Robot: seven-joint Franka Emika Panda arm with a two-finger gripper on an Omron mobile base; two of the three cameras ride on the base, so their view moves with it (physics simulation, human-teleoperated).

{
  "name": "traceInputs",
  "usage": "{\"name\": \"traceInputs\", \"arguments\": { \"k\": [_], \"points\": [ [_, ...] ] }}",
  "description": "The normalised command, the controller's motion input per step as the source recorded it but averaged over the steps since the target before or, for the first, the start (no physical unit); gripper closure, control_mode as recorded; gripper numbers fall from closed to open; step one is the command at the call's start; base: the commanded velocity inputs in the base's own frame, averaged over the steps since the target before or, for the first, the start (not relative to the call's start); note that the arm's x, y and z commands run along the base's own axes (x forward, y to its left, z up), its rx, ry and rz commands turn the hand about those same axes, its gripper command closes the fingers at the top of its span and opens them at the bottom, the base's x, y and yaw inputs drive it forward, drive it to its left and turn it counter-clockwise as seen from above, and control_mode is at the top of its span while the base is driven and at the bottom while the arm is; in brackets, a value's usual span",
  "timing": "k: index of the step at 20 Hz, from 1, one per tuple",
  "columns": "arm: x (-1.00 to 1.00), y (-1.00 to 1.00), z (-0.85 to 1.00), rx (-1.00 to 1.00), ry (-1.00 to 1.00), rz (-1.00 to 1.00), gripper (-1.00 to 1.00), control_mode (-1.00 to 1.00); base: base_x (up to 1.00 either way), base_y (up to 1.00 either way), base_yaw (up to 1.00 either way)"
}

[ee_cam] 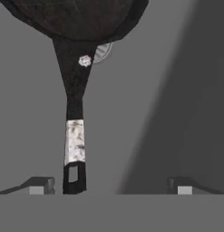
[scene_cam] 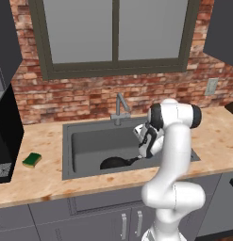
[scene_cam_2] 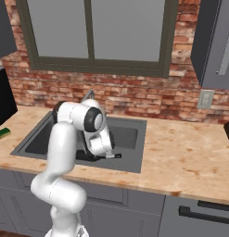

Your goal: Pick the pan and sponge and place them into the sink. Then turn on the water.

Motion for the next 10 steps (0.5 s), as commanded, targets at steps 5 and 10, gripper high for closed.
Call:
{"name": "traceInputs", "arguments": {
  "k": [5, 10],
  "points": [
    [-0.10, 0.00, 0.65, 0.00, -0.01, -0.16, -1.00, -1.00, 0.00, 0.00, 0.00],
    [-0.18, 0.00, 0.65, 0.05, -0.03, -0.21, -1.00, -1.00, 0.00, 0.00, 0.00]
  ]
}}
